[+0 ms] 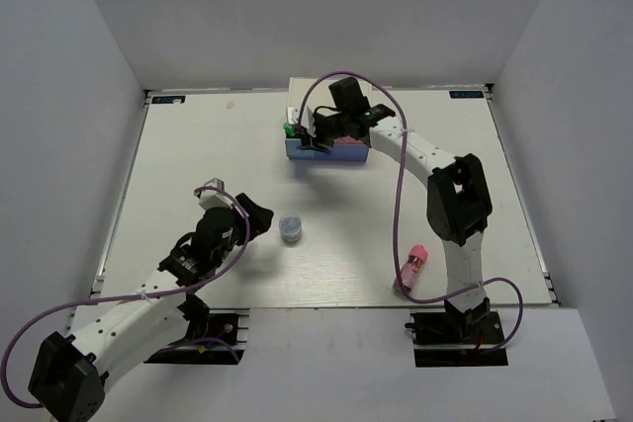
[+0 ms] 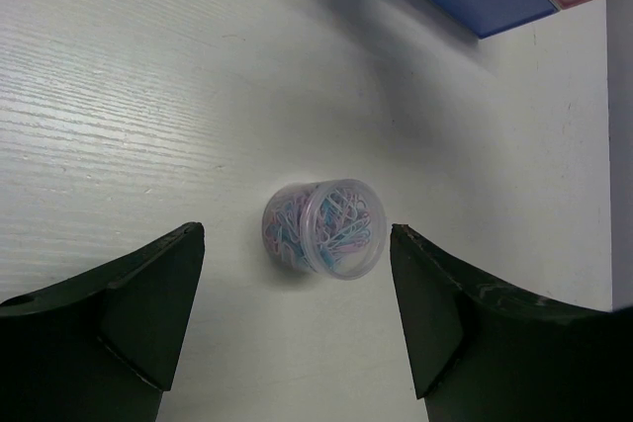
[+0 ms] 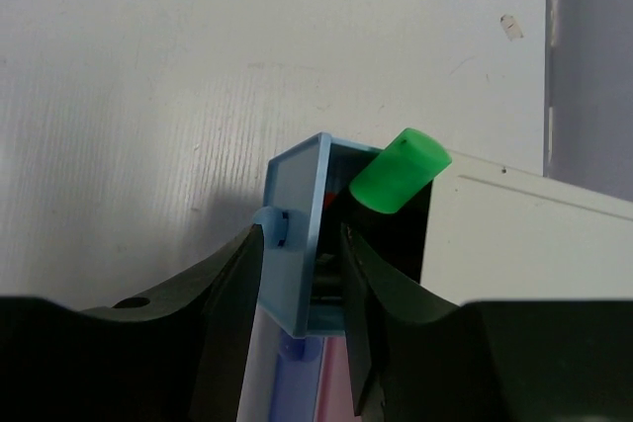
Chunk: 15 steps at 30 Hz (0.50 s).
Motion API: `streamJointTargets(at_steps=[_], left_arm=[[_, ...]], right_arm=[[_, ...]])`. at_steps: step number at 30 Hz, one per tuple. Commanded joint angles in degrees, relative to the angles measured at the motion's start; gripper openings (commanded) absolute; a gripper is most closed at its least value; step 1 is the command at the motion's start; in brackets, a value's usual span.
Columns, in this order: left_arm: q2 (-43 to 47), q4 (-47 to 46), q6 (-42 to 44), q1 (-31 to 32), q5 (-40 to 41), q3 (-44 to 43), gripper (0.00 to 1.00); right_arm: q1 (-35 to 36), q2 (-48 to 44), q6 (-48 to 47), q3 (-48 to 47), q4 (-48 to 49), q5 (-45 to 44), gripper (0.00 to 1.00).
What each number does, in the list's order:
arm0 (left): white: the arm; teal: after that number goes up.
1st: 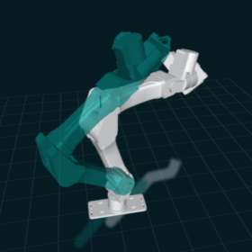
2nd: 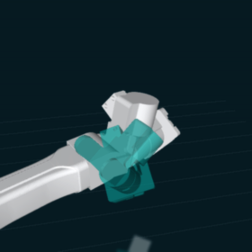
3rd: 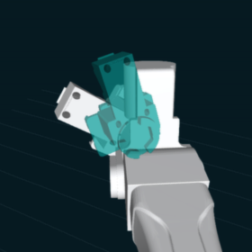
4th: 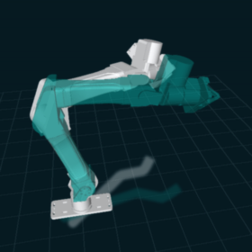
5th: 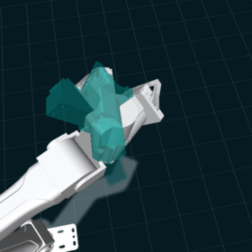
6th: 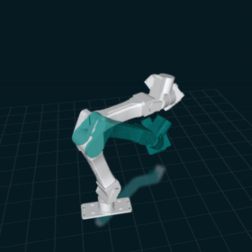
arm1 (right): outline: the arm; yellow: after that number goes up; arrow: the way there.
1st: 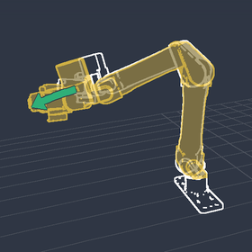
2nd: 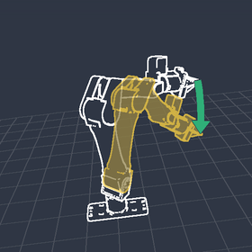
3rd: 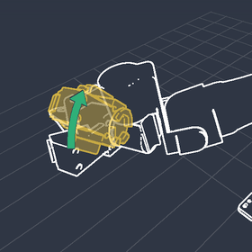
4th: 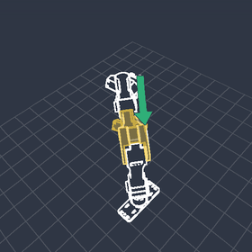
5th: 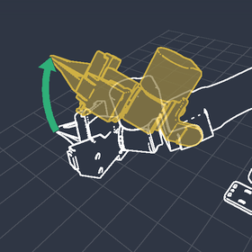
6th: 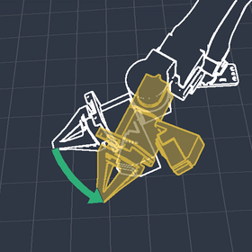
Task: Sort the stationery into containers
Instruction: Move the container
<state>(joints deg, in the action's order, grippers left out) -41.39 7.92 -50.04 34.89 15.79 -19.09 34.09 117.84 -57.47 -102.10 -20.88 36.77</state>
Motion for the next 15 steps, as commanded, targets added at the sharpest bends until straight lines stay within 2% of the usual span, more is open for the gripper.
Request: streamJointTargets(at_steps=[1, 4, 5, 9, 11, 15], left_arm=[[1.2, 0.8, -0.1, 0.2, 0.9, 0.0, 0.86], [1.2, 0.8, -0.1, 0.2, 0.9, 0.0, 0.86], [0.7, 0.8, -0.1, 0.2, 0.9, 0.0, 0.86], [0.7, 0.8, -0.1, 0.2, 0.9, 0.0, 0.86], [0.7, 0.8, -0.1, 0.2, 0.9, 0.0, 0.86], [0.7, 0.8, -0.1, 0.2, 0.9, 0.0, 0.86]], right_arm=[[-0.1, -0.2, -1.4, -2.2, -2.6, 0.0, 0.43], [-0.3, -0.2, -1.7, -1.8, -2.8, -1.0, 0.34], [-0.2, 0.1, -1.9, -1.9, -3.5, -1.2, 0.24], [-0.2, -0.2, -3.3, -2.4, -6.4, 0.7, 0.04], [-0.1, -0.9, -4.1, -2.5, -7.5, 2.1, 0.00], [0.1, -2.0, -5.5, -2.7, -10.4, 4.5, 0.00]])
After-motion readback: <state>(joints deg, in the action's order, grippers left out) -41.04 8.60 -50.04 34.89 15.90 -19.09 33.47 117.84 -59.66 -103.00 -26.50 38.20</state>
